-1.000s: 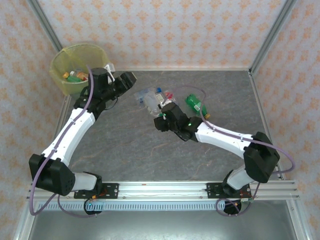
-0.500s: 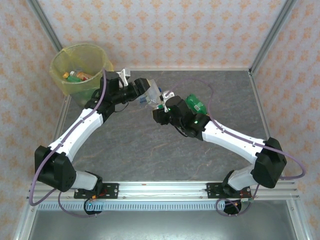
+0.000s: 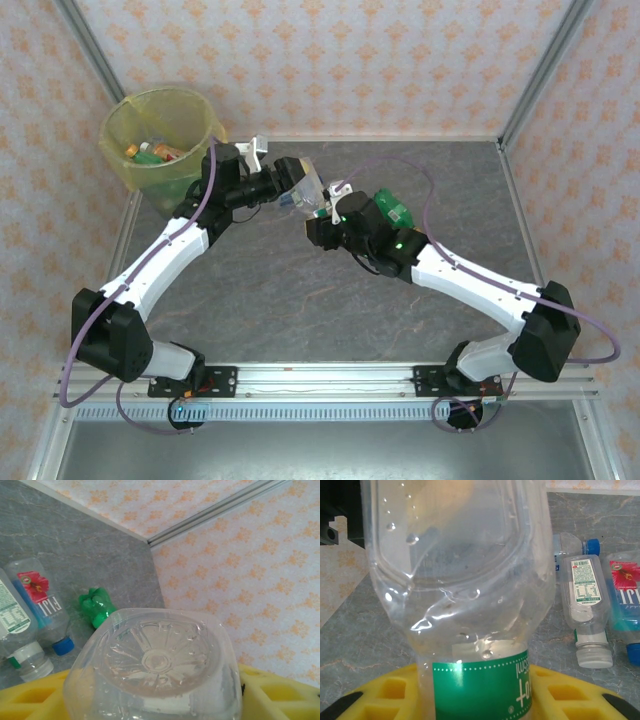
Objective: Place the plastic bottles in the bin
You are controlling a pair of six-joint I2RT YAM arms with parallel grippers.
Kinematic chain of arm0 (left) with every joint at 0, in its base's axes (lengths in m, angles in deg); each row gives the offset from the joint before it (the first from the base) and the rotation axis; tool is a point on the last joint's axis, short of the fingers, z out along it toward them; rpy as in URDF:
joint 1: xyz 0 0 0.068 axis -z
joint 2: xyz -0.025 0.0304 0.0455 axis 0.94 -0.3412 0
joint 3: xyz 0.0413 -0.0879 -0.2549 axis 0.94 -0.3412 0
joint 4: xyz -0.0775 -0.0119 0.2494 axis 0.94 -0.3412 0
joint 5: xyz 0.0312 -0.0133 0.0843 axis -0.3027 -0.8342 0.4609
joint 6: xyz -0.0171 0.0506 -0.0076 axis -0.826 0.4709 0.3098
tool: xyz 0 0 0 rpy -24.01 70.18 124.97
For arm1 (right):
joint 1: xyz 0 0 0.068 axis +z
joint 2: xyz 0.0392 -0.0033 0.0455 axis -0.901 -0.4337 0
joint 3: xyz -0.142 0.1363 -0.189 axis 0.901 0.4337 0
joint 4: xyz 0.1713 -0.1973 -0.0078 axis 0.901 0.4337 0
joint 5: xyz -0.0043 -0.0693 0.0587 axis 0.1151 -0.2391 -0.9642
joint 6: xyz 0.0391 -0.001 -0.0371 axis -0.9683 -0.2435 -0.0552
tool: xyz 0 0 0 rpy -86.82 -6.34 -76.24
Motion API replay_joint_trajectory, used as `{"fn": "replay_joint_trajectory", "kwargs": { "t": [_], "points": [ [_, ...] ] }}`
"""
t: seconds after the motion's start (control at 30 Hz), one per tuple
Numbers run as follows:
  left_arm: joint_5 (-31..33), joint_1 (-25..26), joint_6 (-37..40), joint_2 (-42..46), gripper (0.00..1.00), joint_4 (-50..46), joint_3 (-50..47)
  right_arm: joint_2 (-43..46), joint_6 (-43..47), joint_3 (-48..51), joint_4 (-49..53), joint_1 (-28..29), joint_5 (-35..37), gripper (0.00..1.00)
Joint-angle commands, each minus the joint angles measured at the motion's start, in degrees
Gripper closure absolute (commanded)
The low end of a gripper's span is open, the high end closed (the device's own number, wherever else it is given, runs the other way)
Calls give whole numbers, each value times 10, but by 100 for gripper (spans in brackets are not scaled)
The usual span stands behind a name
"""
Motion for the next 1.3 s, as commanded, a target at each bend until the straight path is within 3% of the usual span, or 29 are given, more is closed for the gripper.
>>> {"fn": "replay_joint_trajectory", "kwargs": {
  "t": [0.0, 0.07, 0.17, 0.23, 0.3, 0.4, 0.43, 0.9, 1.27],
  "points": [
    [-26, 4, -9, -7, 38, 37, -9, 19, 0, -1, -10, 6, -10, 58],
    [-27, 5, -10, -6, 46, 40, -8, 20, 0, -1, -9, 6, -10, 58],
    [-23, 5, -9, -4, 48, 38, -2, 21, 0, -1, -7, 6, -10, 54],
    [-20, 5, -4, -3, 49, 29, 5, 21, -2, 1, -8, 6, -8, 39],
    [-16, 4, 6, -3, 49, 14, 17, 24, -6, 3, -8, 6, -3, 30],
    [-7, -2, 22, -4, 48, -14, 41, 31, -9, 4, -10, 6, 8, 2],
    [-6, -8, 25, -4, 48, -21, 48, 34, -10, 4, -9, 6, 11, 0],
    [29, -192, 82, 11, 49, -134, 172, 50, -24, -24, -12, 6, 42, 0],
    [91, -342, 31, 4, 52, -116, 229, 47, -17, -36, -22, 6, 48, 0]
  ]
}}
